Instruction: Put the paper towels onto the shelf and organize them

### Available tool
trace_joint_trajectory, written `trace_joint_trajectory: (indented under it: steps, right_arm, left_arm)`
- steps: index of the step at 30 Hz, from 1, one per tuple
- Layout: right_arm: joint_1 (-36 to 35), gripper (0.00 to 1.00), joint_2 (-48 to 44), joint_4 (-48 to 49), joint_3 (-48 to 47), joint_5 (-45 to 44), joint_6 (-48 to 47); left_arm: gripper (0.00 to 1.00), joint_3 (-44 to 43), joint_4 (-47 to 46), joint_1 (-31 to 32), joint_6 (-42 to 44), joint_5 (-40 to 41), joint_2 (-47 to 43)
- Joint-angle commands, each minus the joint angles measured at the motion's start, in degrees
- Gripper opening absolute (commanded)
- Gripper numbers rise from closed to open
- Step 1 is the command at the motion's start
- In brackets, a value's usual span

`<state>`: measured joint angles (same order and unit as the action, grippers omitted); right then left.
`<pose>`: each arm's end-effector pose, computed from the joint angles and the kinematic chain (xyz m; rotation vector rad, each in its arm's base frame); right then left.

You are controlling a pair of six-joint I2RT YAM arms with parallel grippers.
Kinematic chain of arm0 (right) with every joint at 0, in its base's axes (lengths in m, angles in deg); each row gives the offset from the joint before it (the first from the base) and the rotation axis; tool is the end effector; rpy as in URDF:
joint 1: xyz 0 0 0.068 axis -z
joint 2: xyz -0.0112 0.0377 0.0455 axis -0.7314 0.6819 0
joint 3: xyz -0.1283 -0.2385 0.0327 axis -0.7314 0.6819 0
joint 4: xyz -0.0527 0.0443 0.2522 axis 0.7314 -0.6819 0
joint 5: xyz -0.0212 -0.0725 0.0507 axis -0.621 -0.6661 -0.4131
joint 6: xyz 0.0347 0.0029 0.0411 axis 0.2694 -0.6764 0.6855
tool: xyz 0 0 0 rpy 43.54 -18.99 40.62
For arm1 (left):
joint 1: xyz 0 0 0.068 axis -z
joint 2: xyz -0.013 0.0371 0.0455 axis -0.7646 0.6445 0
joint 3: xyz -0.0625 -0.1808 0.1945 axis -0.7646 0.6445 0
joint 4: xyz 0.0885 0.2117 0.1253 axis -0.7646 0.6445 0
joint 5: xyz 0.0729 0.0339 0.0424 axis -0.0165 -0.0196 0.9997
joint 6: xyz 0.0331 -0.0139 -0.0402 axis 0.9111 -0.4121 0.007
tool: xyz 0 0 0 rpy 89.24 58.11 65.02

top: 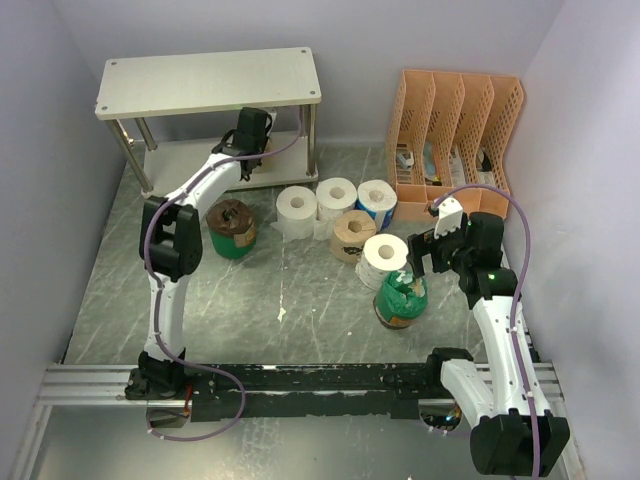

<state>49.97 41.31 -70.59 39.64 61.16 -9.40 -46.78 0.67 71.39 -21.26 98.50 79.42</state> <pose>0.1794 0.0028 0.2893 -0.4620 2.1305 0.1855 0.4898 -0.1774 0.2560 0.3101 2.0650 0.3202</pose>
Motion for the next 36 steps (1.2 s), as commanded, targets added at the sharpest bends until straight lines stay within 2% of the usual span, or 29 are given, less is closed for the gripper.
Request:
trace_joint_trajectory:
  steps: [1,8,11,16,21,27,31,33,36]
  right_arm:
    - [0.47,1.0,-0.18,1.03,0.13,0.42,-0.47]
    - [0.38,1.0,-0.65,0.84,0.2,0.97,-0.71]
    - [0.38,1.0,-0.98,0.85,0.19,0.93,-0.7]
    - [0.44,1.0,-1.91,0.95,0.3,1.0,-0.67]
    - [0.51,1.0,-2.26,0.84,0.3,0.93,-0.7]
    - [0.47,1.0,-2.47,0.81,0.32,1.12,-0.8]
    - [0.51,1.0,-2.43,0.76,0.27,1.13,-0.85]
    - [0.47,1.0,-2.48,0.73,0.3,1.11,-0.77]
    - [0.47,1.0,-2.44,0.86,0.3,1.03,-0.84]
  left_arm:
    - [0.07,-4.71,16.27,-0.31,-15.72,-14.76,-4.61]
    - [0.07,-14.18,27.21,-2.8,-24.93,-29.85,-3.79]
    - [0.07,-14.5,26.89,-3.88,-28.55,-34.88,-5.11]
    - [0.07,-8.69,21.42,-4.47,-37.63,-36.81,-9.96]
    - [0.07,-6.52,19.9,-4.47,-45.91,-32.52,-12.74]
    - [0.07,-15.09,31.35,-3.01,-57.36,-16.7,-10.56]
    - [0.07,-18.38,36.43,-2.93,-65.65,-10.57,-9.71]
    - [0.07,-15.9,35.95,-2.89,-71.09,-8.01,-11.22]
    - [0.07,-6.49,27.1,-2.89,-77.24,-7.73,-16.12]
